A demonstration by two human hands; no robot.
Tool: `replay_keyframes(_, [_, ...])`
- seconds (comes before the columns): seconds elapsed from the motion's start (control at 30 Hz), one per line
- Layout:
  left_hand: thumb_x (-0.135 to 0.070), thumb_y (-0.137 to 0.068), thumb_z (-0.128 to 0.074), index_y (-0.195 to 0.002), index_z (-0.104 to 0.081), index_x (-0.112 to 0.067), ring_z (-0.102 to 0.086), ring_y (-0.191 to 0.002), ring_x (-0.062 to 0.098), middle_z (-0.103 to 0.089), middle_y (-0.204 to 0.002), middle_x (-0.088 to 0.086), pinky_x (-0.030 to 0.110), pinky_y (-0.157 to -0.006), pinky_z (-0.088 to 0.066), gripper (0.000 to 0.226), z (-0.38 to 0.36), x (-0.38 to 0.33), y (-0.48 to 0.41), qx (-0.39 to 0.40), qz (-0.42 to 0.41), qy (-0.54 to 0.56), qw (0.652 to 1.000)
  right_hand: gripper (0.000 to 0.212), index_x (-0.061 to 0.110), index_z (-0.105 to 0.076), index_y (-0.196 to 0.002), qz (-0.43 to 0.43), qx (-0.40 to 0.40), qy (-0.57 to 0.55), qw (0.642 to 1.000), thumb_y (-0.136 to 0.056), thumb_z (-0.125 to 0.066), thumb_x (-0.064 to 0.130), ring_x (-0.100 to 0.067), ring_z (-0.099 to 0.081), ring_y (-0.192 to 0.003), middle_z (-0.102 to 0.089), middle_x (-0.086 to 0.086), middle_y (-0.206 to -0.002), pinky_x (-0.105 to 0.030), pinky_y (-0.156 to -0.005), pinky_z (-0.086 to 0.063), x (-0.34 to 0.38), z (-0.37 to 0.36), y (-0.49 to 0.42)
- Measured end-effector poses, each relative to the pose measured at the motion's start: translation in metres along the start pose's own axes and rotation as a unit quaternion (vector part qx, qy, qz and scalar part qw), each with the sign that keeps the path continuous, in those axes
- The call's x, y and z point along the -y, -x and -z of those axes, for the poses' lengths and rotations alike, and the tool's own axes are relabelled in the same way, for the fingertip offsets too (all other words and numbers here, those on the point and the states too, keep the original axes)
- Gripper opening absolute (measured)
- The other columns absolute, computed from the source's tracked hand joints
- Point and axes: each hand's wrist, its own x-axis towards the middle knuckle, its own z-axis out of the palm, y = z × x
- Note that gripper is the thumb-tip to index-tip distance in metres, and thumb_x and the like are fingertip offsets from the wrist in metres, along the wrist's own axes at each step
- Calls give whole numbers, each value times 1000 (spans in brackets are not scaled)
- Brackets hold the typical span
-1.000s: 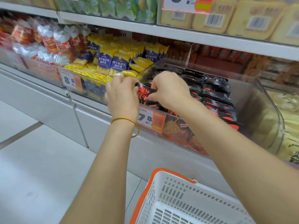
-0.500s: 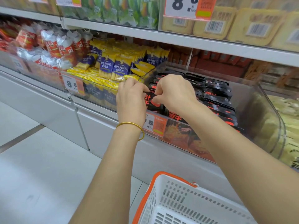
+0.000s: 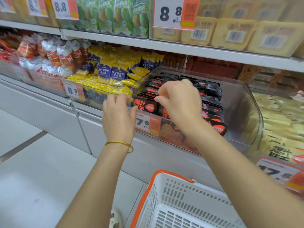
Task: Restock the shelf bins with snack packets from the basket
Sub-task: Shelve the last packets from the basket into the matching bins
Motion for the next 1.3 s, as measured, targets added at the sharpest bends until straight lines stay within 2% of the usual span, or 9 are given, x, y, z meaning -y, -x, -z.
replay_keyframes(0.17, [-21, -84, -63, -99, -61, -21, -55, -94, 23, -60, -98, -1, 36, -81, -46, 15, 4, -15, 63, 287, -36, -3, 957, 8, 24, -72, -85, -47, -50, -183, 981, -81, -65, 24, -18, -59, -81, -70, 7, -85, -32, -72, -46, -24, -5, 99])
replay_keyframes(0.3, [-28, -90, -58, -115, -58, -21, -53, -113, 25, -58, -119, 3, 36, -94, -45, 26, -3, -27, 117, 544, -120, -147, 817, 12, 19, -71, -91, -161, 246, -125, 948, -88, -60, 21, -15, -60, -83, -66, 5, -84, -28, -66, -42, -57, -95, 199])
replay_keyframes(0.4, [-24, -95, -51, -124, -53, -20, -51, -119, 25, -55, -127, 3, 35, -90, -43, 30, -16, -35, 143, 578, -182, -206, 769, 16, 14, -66, -102, -193, 453, -78, 867, -92, -55, 21, -22, -61, -98, -65, -2, -104, -33, -80, -50, -72, -163, 278])
replay_keyframes(0.57, [-18, -96, -47, -126, -51, -20, -56, -109, 24, -58, -120, 1, 32, -71, -37, 30, -40, -35, 163, 586, -258, -276, 717, 42, 14, -50, -132, -219, 562, -187, 775, -93, -57, 29, -17, -51, -114, -49, -3, -136, -18, -86, -45, -62, -208, 352])
replay_keyframes(0.7, [-17, -97, -46, -122, -52, -19, -57, -104, 22, -60, -116, 0, 32, -67, -36, 26, -48, -37, 165, 594, -268, -291, 700, 32, 9, -55, -126, -167, 562, -128, 800, -97, -51, 21, -23, -58, -113, -59, -4, -126, -33, -88, -47, -55, -219, 368])
replay_keyframes(0.83, [-20, -98, -47, -126, -51, -18, -57, -108, 21, -58, -122, 0, 30, -70, -36, 29, -52, -39, 164, 631, -256, -281, 676, 18, 14, -48, -79, -171, 534, -199, 804, -95, -53, 19, -24, -54, -85, -52, 0, -80, -29, -64, -34, -73, -196, 340])
replay_keyframes(0.97, [-23, -96, -49, -131, -47, -12, -55, -113, 21, -57, -127, 5, 26, -74, -38, 36, -52, -49, 160, 695, -230, -258, 630, 22, 20, -43, -75, -148, 463, -252, 837, -96, -51, 16, -22, -49, -76, -46, 6, -73, -26, -62, -40, -95, -130, 283])
replay_keyframes(1.07, [-18, -94, -52, -122, -55, -7, -56, -111, 26, -59, -121, 11, 30, -81, -41, 30, -48, -59, 143, 691, -202, -203, 664, 10, 13, -51, -86, -196, 371, -324, 848, -95, -51, 13, -26, -61, -78, -57, -5, -83, -35, -65, -57, -102, -81, 241])
replay_keyframes(1.3, [-17, -85, -67, -81, -56, -16, -54, -75, 16, -51, -77, -5, 24, -66, -46, 11, -9, -63, 57, 488, -91, 98, 862, 33, 23, -52, -82, -144, 216, -374, 890, -79, -68, -5, -16, -60, -70, -52, 0, -79, -38, -59, -58, -78, 1, 140])
